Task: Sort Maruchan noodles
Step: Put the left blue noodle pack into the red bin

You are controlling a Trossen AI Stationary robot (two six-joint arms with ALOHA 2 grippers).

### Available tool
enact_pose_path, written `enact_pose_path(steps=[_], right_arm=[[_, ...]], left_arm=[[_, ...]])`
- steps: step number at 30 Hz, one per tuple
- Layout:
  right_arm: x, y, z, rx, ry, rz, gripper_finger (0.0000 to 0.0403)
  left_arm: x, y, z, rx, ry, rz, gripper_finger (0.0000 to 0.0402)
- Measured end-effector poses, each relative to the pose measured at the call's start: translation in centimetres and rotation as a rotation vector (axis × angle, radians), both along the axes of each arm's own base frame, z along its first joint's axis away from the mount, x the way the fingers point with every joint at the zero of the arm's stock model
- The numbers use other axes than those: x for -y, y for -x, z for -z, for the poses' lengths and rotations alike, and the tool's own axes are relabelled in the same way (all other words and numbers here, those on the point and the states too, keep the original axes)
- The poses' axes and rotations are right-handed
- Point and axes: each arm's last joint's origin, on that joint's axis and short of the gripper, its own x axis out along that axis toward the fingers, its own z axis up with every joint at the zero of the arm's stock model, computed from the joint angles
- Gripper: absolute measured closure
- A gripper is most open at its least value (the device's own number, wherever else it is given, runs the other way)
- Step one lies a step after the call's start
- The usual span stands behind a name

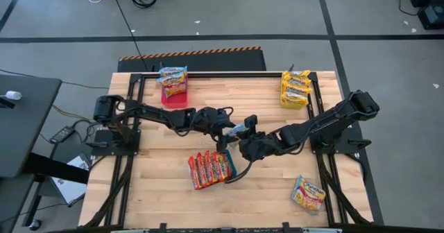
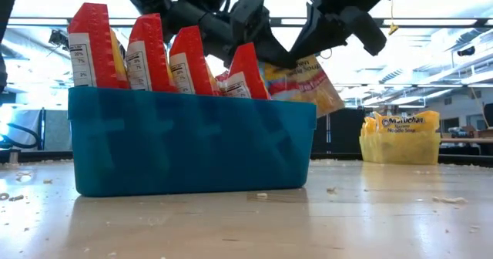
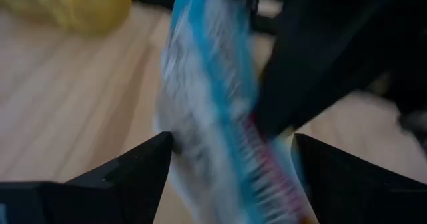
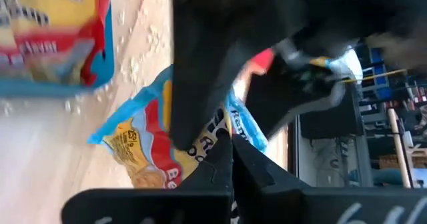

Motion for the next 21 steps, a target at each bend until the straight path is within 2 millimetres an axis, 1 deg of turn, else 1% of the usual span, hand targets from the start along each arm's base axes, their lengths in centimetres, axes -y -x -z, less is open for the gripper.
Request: enact_pose_path(steps=[3, 6, 10, 13, 14, 16, 18, 21], right_arm=[[-0.1, -0.2, -0.2, 0.031, -0.008, -0.003, 0.04], [-0.1, -0.3, -0.3, 0.045, -0.02, -0.006, 0.0397], [-0.2, -0.4, -0.3, 0.051, -0.034, -0.01, 0.0381], [-0.5, -0.2, -0.9, 0.078, -0.05, -0.016, 0.0349], [-0.7, 0.0, -1.4, 0.092, -0.055, -0.019, 0.0335], [-1.2, 0.5, -3.3, 0.153, -0.085, -0.036, 0.0303], [-1.6, 1.5, -5.3, 0.225, -0.13, -0.044, 0.0272], [-1.7, 3.5, -6.9, 0.269, -0.237, -0.065, 0.0236]], left_arm=[[0.0, -0.2, 0.5, -0.008, -0.005, 0.007, 0.0109], [-0.1, -0.1, 0.7, -0.018, -0.009, 0.01, 0.0142], [-0.2, 0.0, 0.7, -0.032, -0.099, 0.038, 0.0212], [-0.4, 0.5, 0.0, -0.044, -0.145, 0.051, 0.0271], [-0.6, 0.8, -0.3, -0.055, -0.16, 0.048, 0.028], [-1.3, 1.8, -1.3, -0.102, -0.176, 0.035, 0.028], [-2.2, 3.4, -2.7, -0.151, -0.193, 0.003, 0.028], [-3.6, 6.9, -5.5, -0.243, -0.281, -0.043, 0.028]])
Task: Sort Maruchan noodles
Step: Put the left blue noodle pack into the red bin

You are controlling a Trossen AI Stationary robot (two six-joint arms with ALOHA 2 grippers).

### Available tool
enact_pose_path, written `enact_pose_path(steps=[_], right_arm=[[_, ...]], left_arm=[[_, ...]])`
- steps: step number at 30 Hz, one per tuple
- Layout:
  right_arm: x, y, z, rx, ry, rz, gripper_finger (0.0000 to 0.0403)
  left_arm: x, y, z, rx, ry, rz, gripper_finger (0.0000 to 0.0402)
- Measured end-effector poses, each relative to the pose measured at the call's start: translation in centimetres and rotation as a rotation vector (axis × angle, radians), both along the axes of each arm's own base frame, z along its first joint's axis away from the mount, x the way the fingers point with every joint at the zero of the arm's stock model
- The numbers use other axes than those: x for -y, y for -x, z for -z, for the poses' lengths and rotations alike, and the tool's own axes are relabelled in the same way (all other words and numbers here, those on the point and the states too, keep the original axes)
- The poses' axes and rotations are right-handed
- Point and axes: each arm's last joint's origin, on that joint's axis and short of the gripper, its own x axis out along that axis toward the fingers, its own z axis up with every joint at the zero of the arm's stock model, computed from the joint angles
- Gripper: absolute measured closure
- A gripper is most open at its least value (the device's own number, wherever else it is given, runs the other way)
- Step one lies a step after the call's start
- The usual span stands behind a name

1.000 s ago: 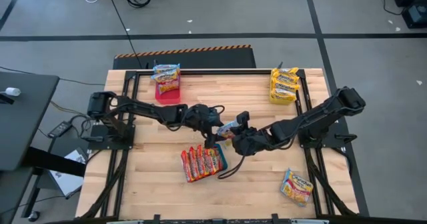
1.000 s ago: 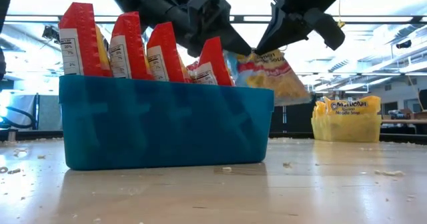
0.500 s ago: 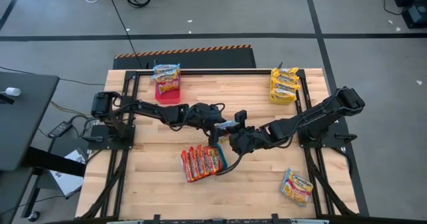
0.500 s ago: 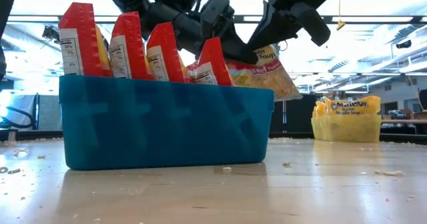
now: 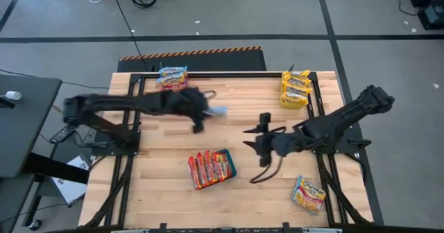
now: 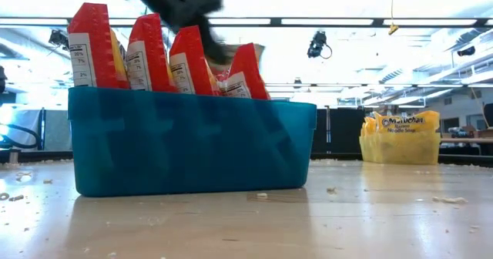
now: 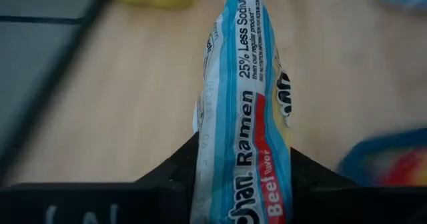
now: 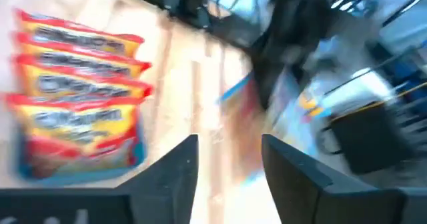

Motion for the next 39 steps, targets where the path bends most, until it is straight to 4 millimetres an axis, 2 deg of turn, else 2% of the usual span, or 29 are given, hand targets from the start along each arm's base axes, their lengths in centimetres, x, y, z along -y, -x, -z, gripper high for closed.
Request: enact_pose_path(steps=[3, 6, 9, 12, 18, 25, 34, 39], right_arm=[[0.3, 1.9, 0.1, 0.003, -0.105, 0.008, 0.022], [0.6, 3.4, 1.9, -0.025, -0.142, 0.033, 0.022], [0.8, 4.2, 4.2, -0.035, -0.177, 0.063, 0.0223], [1.1, 4.4, 6.4, -0.026, -0.21, 0.092, 0.0224], [1.3, 4.0, 8.0, 0.022, -0.254, 0.117, 0.0224], [1.2, 4.0, 8.0, 0.031, -0.281, 0.109, 0.0224], [0.8, 4.0, 8.0, 0.02, -0.354, 0.078, 0.0224], [0.4, 4.2, 8.0, 0.017, -0.366, 0.059, 0.0224]], left_arm=[[-1.2, 4.3, -2.6, -0.116, -0.182, -0.055, 0.028], [-2.8, 8.4, -4.5, -0.237, -0.361, -0.179, 0.0276], [-5.1, 11.6, -5.2, -0.328, -0.385, -0.319, 0.0276], [-7.1, 13.4, -4.8, -0.41, -0.324, -0.373, 0.0277], [-10.5, 13.4, -2.8, -0.463, -0.216, -0.348, 0.0277], [-13.2, 12.3, -0.1, -0.502, -0.114, -0.31, 0.0277], [-15.2, 10.3, 4.0, -0.532, 0.012, -0.201, 0.0278], [-16.3, 8.9, 4.9, -0.45, -0.033, -0.153, 0.0278]])
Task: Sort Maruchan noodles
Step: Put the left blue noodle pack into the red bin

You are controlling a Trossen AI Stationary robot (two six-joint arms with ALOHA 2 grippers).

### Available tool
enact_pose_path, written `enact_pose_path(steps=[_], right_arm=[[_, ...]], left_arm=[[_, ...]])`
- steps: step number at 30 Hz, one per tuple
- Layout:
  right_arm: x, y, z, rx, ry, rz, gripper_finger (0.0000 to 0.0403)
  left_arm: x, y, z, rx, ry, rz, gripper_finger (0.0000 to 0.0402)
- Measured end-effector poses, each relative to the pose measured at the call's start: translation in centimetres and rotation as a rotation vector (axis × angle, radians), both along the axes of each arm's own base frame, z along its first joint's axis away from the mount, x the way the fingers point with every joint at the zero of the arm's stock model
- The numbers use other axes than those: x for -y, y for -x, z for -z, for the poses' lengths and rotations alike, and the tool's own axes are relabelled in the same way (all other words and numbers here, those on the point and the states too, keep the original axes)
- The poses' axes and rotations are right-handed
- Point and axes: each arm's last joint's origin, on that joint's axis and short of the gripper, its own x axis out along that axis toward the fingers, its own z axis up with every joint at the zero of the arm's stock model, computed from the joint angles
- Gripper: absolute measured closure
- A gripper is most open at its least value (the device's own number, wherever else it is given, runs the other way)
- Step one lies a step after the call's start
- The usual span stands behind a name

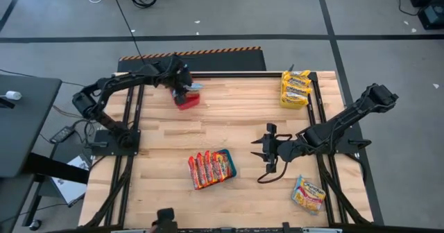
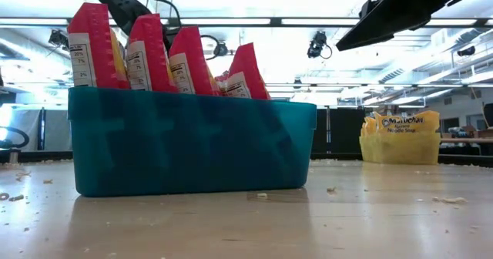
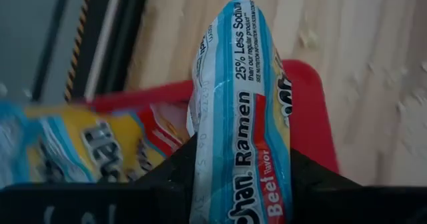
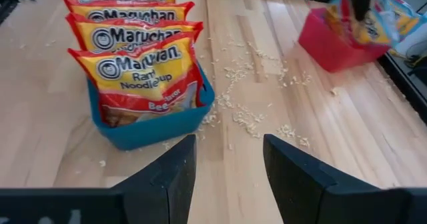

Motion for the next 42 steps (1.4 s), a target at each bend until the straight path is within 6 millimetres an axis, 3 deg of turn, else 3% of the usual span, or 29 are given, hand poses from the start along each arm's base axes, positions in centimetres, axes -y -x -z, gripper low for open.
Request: enact_pose_path(steps=[8, 15, 19, 28, 36, 42], right_arm=[[-0.4, 0.1, 0.0, -0.004, -0.031, -0.02, 0.0224], [0.2, -0.1, 0.0, -0.004, 0.0, -0.017, 0.0224], [0.6, -0.3, -0.1, 0.001, -0.004, 0.005, 0.0224], [0.4, -0.3, 0.0, -0.009, -0.052, -0.033, 0.0224], [1.0, -0.6, 0.0, -0.009, -0.046, -0.009, 0.0224], [1.7, -1.0, -0.3, 0.025, -0.059, 0.019, 0.0224]], left_arm=[[-2.0, 0.1, 0.3, 0.064, -0.07, -0.036, 0.0278], [-2.1, 0.7, 0.5, 0.052, -0.009, -0.345, 0.0278], [-1.8, 0.7, 0.7, 0.056, 0.015, -0.411, 0.0278], [1.2, 2.8, 4.2, 0.268, -0.072, -0.515, 0.0278], [4.7, 3.7, 3.3, 0.278, -0.255, -0.736, 0.0278], [6.1, 4.3, 4.6, 0.27, -0.286, -0.917, 0.0265]])
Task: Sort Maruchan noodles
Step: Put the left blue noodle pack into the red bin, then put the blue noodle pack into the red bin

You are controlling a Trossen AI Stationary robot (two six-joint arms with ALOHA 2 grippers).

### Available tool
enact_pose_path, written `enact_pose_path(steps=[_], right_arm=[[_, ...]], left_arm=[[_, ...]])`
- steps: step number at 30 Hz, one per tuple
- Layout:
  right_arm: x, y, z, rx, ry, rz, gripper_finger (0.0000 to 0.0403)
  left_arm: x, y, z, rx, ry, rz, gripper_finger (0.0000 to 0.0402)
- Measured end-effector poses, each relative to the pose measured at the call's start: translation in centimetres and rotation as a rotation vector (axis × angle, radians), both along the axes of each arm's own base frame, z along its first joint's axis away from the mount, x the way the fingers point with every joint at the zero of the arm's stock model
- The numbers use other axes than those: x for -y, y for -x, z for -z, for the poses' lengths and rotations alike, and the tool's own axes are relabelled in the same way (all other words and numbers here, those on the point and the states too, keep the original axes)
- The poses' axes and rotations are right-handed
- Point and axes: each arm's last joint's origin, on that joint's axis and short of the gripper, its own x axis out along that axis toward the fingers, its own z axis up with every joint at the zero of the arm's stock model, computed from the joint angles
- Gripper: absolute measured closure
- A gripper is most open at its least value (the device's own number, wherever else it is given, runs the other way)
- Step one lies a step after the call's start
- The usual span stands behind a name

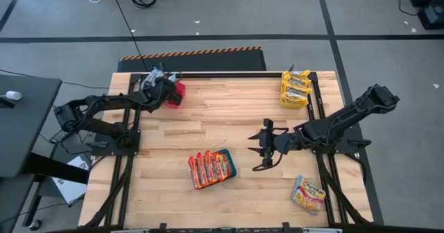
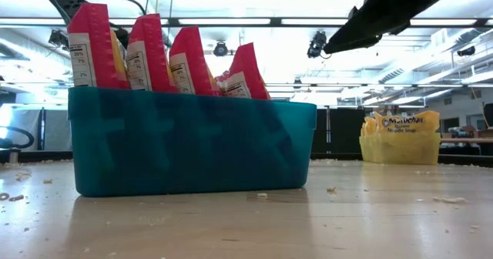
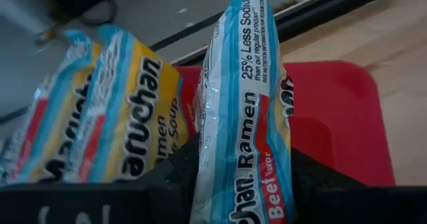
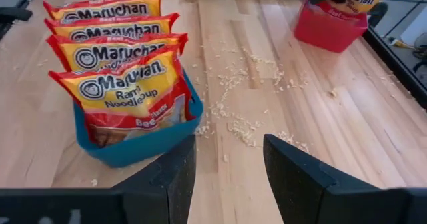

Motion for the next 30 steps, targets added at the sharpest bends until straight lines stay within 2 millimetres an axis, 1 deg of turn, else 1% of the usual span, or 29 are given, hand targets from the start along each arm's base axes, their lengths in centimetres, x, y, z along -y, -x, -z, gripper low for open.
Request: enact_pose_path(steps=[5, 10, 14, 17, 20, 25, 28, 30], right_arm=[[0.1, -0.1, 0.0, -0.002, -0.015, -0.017, 0.0216], [0.1, -0.1, 0.0, -0.003, -0.013, -0.019, 0.0196], [0.1, -0.1, 0.0, -0.003, -0.016, -0.017, 0.0177], [0.1, -0.1, 0.0, -0.004, -0.01, -0.021, 0.0166], [0.1, 0.1, 0.5, -0.016, 0.009, -0.03, 0.016], [0.2, 0.2, 0.9, -0.014, 0.04, -0.046, 0.0158], [0.2, 0.2, 0.9, -0.014, 0.044, -0.048, 0.0158], [0.2, 0.2, 0.9, -0.017, 0.053, -0.058, 0.0156]], left_arm=[[0.7, 0.8, 1.1, -0.031, -0.003, -0.098, 0.0261], [0.9, 1.2, 1.2, -0.071, 0.027, -0.096, 0.0246], [1.0, 2.0, 0.4, -0.069, 0.016, -0.117, 0.0213], [1.3, 3.2, -0.3, -0.131, -0.008, -0.172, 0.0184], [1.8, 4.2, -0.6, -0.183, 0.004, -0.206, 0.016], [2.5, 4.5, -1.0, -0.179, 0.005, -0.202, 0.0138], [2.8, 4.6, -1.5, -0.123, 0.005, -0.201, 0.0129], [2.9, 4.7, -2.0, -0.094, 0.042, -0.196, 0.0122]])
